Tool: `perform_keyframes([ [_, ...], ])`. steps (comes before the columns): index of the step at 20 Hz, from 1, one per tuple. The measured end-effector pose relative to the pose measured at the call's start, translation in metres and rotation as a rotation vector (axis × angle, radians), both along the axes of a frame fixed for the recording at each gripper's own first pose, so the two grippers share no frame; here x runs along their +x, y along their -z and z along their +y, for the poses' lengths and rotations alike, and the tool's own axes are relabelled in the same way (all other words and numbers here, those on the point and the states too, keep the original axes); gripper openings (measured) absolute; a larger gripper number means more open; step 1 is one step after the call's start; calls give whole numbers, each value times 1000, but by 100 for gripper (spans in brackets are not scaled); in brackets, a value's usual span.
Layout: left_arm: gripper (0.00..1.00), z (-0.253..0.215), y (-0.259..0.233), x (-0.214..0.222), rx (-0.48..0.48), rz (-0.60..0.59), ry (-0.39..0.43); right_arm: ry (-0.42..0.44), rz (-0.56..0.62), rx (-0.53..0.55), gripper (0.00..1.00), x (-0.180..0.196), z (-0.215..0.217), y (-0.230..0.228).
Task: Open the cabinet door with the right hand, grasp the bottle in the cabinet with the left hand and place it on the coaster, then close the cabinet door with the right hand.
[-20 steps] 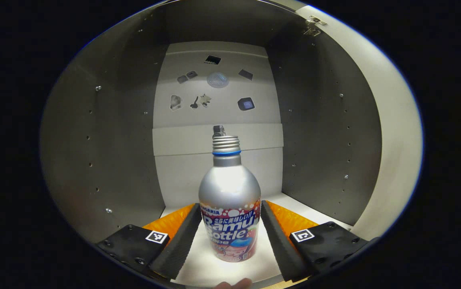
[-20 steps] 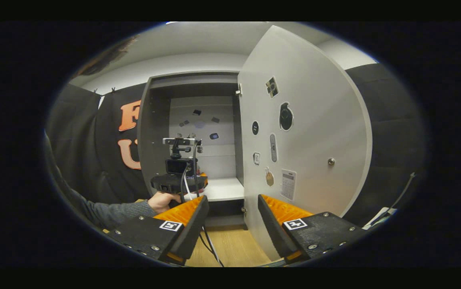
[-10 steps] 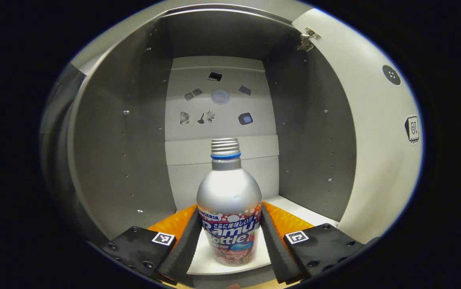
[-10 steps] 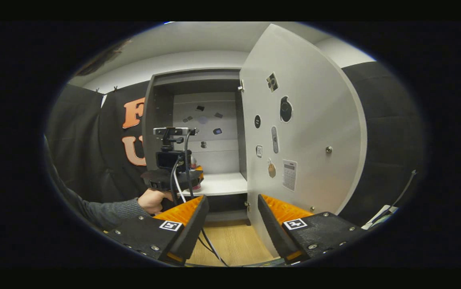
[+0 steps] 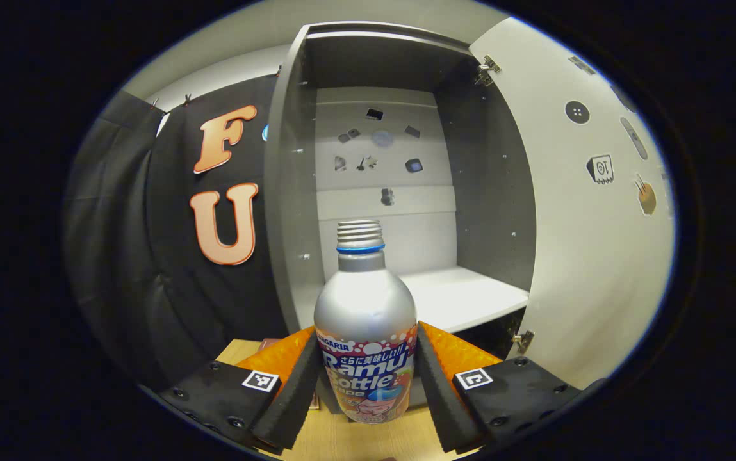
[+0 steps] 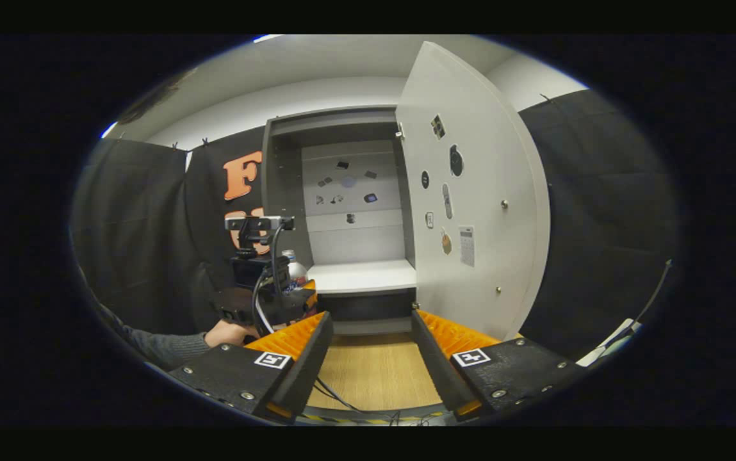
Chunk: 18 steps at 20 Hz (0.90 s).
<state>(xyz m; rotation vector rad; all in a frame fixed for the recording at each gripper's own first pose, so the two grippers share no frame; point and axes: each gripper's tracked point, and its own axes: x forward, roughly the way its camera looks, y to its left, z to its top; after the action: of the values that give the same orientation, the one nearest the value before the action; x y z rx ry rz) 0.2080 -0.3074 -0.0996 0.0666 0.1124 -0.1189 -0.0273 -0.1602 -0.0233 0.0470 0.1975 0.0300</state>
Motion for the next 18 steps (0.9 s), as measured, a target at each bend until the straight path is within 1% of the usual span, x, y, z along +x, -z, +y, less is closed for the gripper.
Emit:
perform_keyframes([
  [2,86,20,37,-24,10,45,-35,-17,37,17,77,-8,3,15],
  [3,84,31,57,-37,22,69,-54,-25,57,22,77,-11,5,23],
  [5,85,50,101,-60,41,114,-90,-39,96,21,77,-15,7,39],
  [8,85,77,161,-81,52,191,-140,-56,161,16,77,-15,9,62],
  [10,85,92,200,-90,38,244,-172,-65,213,14,77,-14,11,82],
  [12,85,104,224,-92,29,269,-198,-73,256,13,77,-11,11,99],
  [14,85,111,247,-94,26,296,-208,-85,276,4,77,-3,15,103],
  [18,86,118,275,-91,46,338,-224,-110,321,-5,77,-2,20,125],
])
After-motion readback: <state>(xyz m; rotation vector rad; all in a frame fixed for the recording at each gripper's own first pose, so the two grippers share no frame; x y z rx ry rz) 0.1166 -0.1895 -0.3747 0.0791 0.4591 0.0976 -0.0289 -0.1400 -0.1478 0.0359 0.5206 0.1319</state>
